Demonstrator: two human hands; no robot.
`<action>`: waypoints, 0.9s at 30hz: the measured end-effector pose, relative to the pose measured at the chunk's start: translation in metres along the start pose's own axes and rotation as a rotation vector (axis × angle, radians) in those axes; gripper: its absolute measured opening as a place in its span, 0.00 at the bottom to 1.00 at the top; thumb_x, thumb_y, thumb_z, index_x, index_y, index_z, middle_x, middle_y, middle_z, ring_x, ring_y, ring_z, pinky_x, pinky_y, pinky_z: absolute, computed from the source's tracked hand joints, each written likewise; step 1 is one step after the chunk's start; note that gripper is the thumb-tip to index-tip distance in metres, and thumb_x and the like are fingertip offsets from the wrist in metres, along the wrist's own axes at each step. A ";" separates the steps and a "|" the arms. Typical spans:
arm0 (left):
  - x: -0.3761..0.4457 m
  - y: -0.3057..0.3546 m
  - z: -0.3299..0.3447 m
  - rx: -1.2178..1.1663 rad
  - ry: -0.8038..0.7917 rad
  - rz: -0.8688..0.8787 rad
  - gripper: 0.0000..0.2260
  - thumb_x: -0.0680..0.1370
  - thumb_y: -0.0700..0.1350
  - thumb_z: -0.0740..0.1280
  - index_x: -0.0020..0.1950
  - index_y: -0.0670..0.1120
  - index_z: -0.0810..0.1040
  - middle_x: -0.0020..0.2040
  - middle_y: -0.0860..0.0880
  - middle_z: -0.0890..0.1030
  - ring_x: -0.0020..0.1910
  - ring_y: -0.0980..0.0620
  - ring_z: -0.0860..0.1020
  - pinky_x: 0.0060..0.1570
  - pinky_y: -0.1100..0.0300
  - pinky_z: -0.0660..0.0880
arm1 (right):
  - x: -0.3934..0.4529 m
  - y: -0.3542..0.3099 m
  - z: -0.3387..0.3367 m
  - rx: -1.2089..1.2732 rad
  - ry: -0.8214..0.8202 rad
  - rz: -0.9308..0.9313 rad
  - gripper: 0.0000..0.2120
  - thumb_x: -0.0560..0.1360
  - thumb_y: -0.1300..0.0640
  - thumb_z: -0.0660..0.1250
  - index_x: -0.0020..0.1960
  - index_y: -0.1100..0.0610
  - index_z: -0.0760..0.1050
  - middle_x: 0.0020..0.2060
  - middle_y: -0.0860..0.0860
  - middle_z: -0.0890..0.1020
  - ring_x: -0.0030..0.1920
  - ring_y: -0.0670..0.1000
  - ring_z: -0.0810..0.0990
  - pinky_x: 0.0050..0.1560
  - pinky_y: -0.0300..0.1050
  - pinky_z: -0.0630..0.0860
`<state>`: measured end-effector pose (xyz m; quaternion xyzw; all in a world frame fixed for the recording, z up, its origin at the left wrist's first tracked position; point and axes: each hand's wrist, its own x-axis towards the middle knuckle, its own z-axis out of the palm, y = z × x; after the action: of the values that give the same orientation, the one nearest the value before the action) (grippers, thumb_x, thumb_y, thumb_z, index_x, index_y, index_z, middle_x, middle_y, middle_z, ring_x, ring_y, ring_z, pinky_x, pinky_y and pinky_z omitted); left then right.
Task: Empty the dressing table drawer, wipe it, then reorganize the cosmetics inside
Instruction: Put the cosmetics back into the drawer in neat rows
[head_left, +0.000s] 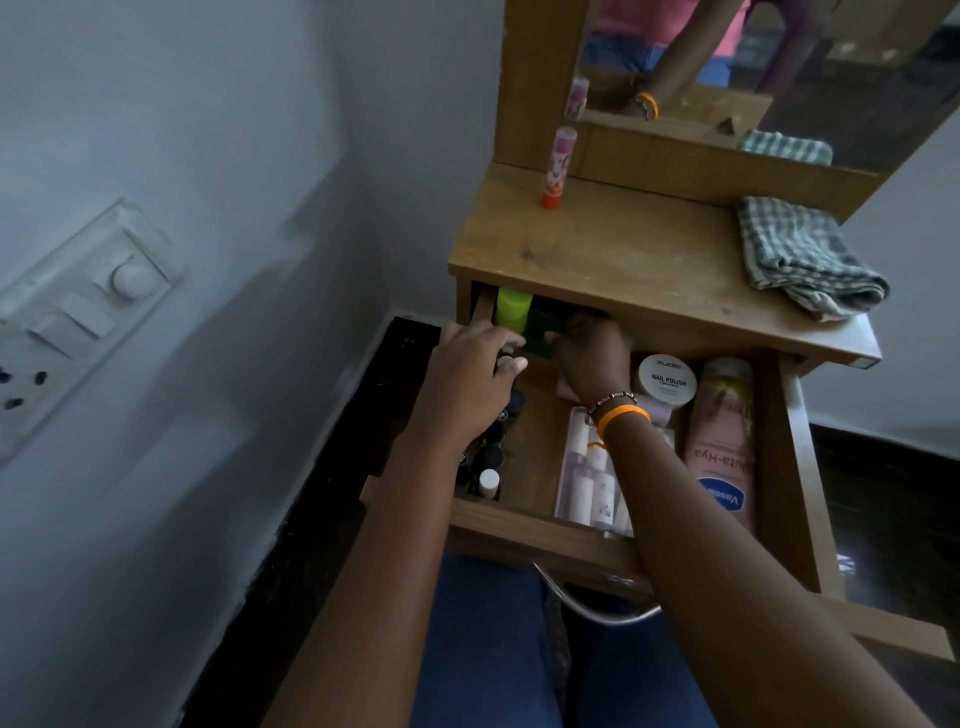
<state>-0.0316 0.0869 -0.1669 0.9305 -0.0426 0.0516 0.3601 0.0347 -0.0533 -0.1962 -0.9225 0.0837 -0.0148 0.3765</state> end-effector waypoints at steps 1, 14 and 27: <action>0.000 0.000 0.000 0.000 0.000 0.000 0.11 0.78 0.46 0.63 0.60 0.48 0.77 0.55 0.52 0.77 0.60 0.52 0.66 0.56 0.59 0.63 | -0.001 0.000 0.000 0.023 0.000 0.013 0.14 0.72 0.53 0.69 0.51 0.62 0.79 0.48 0.59 0.83 0.50 0.59 0.80 0.40 0.39 0.64; 0.001 0.001 -0.001 0.002 -0.011 -0.009 0.10 0.78 0.45 0.63 0.59 0.48 0.77 0.56 0.51 0.77 0.60 0.51 0.66 0.57 0.58 0.63 | 0.002 -0.002 0.007 -0.014 -0.110 -0.047 0.13 0.71 0.53 0.71 0.47 0.63 0.77 0.44 0.60 0.83 0.45 0.59 0.81 0.39 0.42 0.68; 0.004 0.002 -0.002 -0.048 0.039 0.016 0.10 0.79 0.44 0.61 0.58 0.46 0.78 0.53 0.51 0.76 0.51 0.58 0.63 0.48 0.65 0.61 | -0.041 -0.046 -0.070 -0.023 -0.321 -0.310 0.02 0.72 0.59 0.69 0.41 0.58 0.78 0.32 0.51 0.82 0.31 0.43 0.77 0.31 0.31 0.70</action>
<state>-0.0275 0.0870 -0.1638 0.9201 -0.0443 0.0715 0.3825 -0.0055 -0.0626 -0.1128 -0.9191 -0.1197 0.0755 0.3676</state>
